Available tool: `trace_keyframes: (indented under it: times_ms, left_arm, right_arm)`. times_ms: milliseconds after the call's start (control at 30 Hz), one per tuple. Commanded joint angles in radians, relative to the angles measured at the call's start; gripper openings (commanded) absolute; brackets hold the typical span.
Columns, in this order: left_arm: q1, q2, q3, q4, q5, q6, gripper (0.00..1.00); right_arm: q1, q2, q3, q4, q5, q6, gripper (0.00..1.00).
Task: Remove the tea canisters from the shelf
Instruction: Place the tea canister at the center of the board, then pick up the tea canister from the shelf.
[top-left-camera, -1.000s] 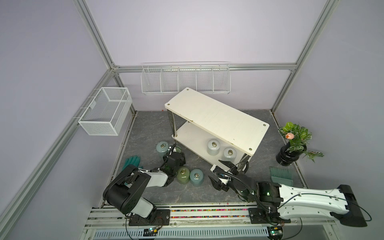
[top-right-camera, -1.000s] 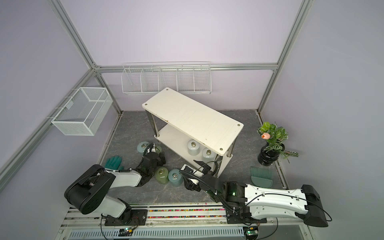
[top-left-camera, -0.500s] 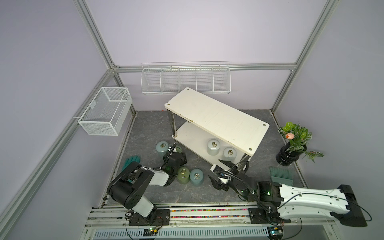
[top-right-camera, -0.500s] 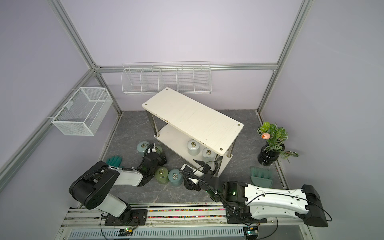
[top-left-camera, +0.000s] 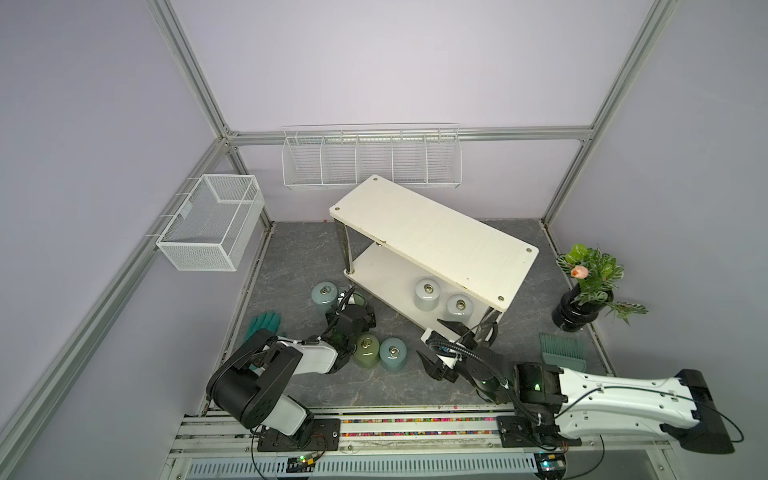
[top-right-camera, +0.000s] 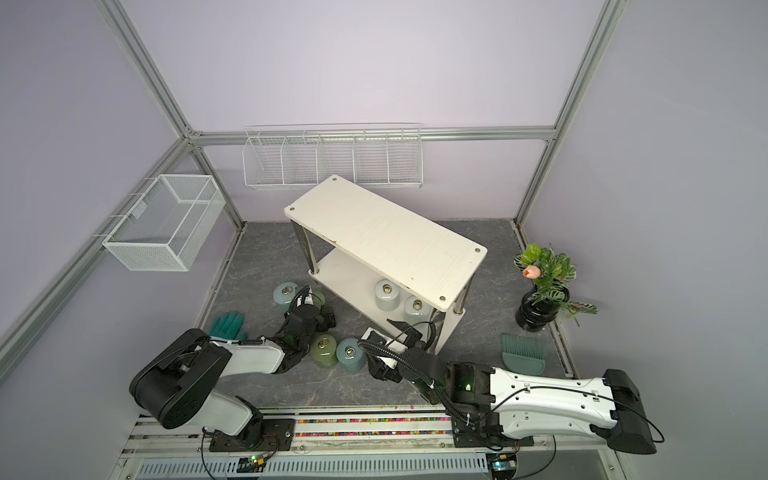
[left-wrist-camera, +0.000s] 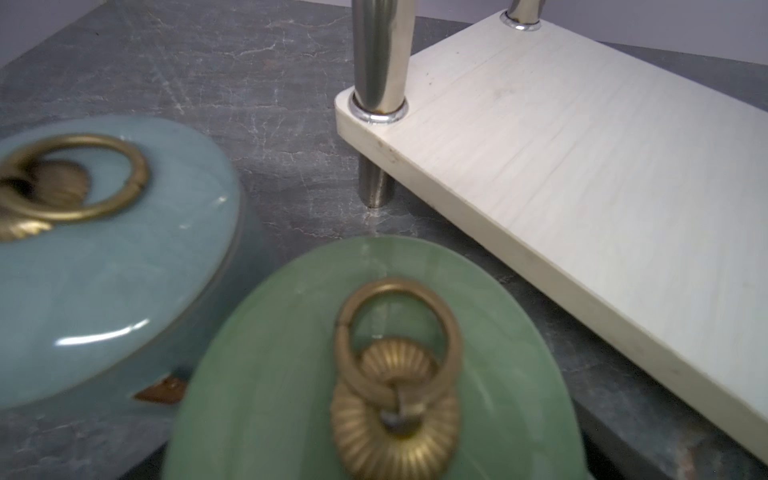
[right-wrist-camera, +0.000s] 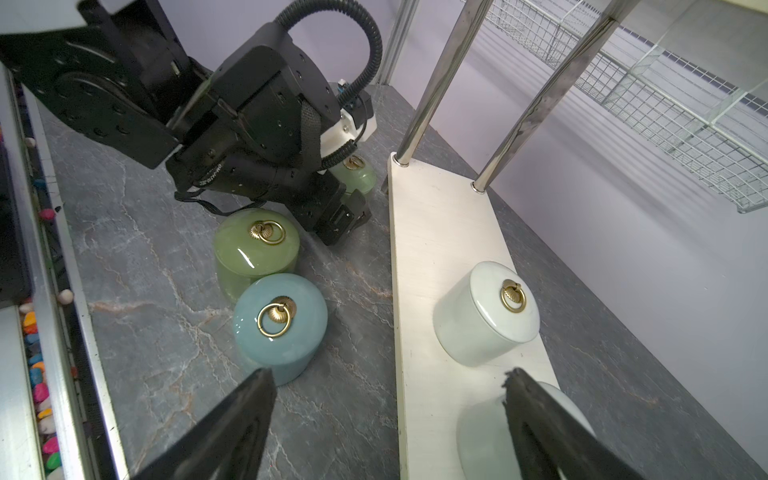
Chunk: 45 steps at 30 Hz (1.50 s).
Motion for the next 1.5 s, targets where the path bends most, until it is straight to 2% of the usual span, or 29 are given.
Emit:
trace_keyframes:
  times_ms: [0, 367, 467, 567, 767, 1033, 1467]
  left_arm:
    - [-0.041, -0.073, 0.046, -0.068, -0.046, 0.028, 1.00]
    - [-0.057, -0.384, 0.044, -0.261, -0.076, 0.064, 1.00]
    - [-0.058, -0.453, 0.043, -0.298, -0.042, 0.080, 1.00]
    - [-0.058, -0.482, 0.053, -0.304, 0.043, 0.121, 1.00]
    - [-0.058, -0.446, 0.107, -0.306, 0.180, 0.154, 1.00]
    - [-0.064, -0.327, 0.162, -0.237, 0.337, 0.197, 1.00]
    - [-0.094, -0.179, 0.196, -0.093, 0.576, 0.268, 1.00]
  right_arm:
    - [0.001, 0.025, 0.038, -0.016, 0.039, 0.009, 0.89]
    - [0.007, 0.068, 0.071, 0.000, 0.047, 0.023, 0.89]
    - [0.008, 0.054, 0.073, 0.026, 0.042, 0.015, 0.89]
    - [0.007, 0.041, 0.079, 0.059, 0.039, 0.000, 0.89]
    - [0.018, 0.063, 0.134, 0.057, 0.042, -0.028, 0.89]
    - [0.043, 0.063, 0.211, 0.015, 0.122, -0.010, 0.89]
    - [0.054, 0.017, 0.225, 0.000, 0.175, 0.001, 0.89]
